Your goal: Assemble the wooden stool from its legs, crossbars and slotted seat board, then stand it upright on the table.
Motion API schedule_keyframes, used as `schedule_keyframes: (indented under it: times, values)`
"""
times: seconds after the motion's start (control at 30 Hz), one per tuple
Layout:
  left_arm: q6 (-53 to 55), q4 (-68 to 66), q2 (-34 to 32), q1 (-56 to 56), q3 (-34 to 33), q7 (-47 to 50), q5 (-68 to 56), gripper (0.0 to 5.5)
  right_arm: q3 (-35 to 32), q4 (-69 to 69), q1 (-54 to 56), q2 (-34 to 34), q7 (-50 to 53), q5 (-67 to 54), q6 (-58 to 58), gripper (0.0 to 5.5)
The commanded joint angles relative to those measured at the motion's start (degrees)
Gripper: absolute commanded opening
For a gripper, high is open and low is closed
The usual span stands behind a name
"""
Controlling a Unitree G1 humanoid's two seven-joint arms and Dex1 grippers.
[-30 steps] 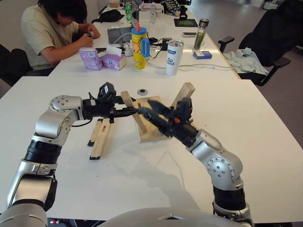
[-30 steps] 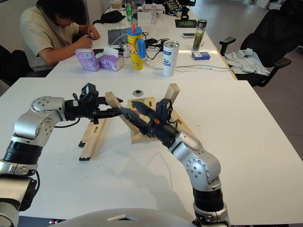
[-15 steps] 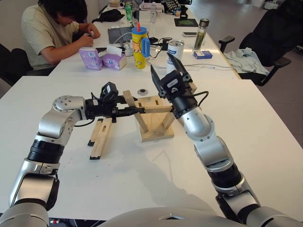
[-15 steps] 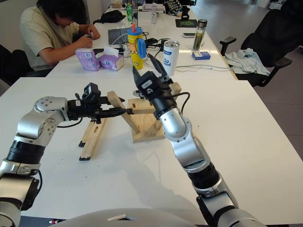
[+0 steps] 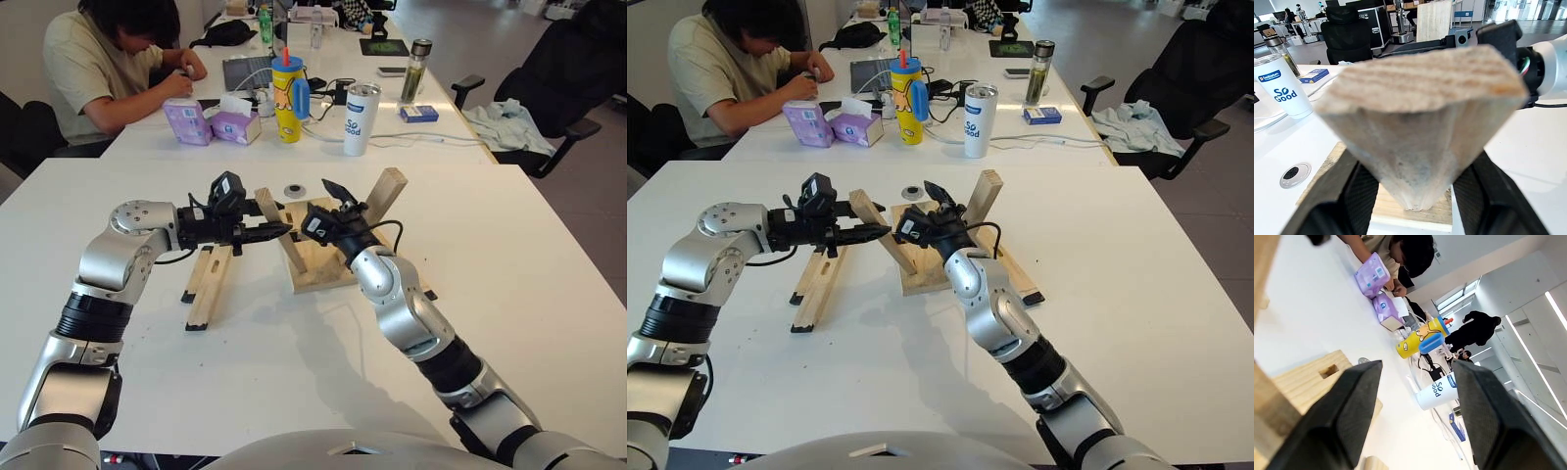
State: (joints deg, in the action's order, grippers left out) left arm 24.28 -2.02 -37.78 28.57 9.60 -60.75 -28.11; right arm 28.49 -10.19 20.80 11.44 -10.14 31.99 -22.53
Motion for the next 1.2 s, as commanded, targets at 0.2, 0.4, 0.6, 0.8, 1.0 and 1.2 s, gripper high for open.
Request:
schedule_keyframes:
  times: [0.2,0.4,0.6,0.8,1.0,1.2]
  values:
    - [0.8,-6.7,1.6,-2.1,0.6,-3.5,1.1,2.04,-16.7,-10.8,-15.8,1.2,-11.4,-32.4,15.8,2.68]
    - [0.5,-6.8,1.0,-2.3,-1.5,-6.0,0.7,2.04,-15.5,-4.9,-20.8,5.7,-18.1,-34.7,18.9,2.68]
    - [-0.2,-8.0,2.0,-1.6,-1.6,-6.6,1.6,2.04,-11.4,5.5,-17.4,0.0,-18.8,-36.4,13.7,2.68]
    - [-1.6,-8.1,2.7,-1.1,-1.2,-5.9,2.8,2.39,-11.8,15.2,-17.0,-1.8,-18.5,-37.2,6.3,2.66]
    - [0.5,-7.0,3.4,-0.4,-4.5,-4.1,1.1,3.26,-10.4,14.8,-17.5,-0.3,-19.0,-36.5,-1.0,2.66]
    - [12.5,8.2,-6.6,-11.3,-14.3,-7.8,-9.2,3.54,-8.9,14.2,-17.1,0.4,-19.5,-36.1,-3.1,2.66]
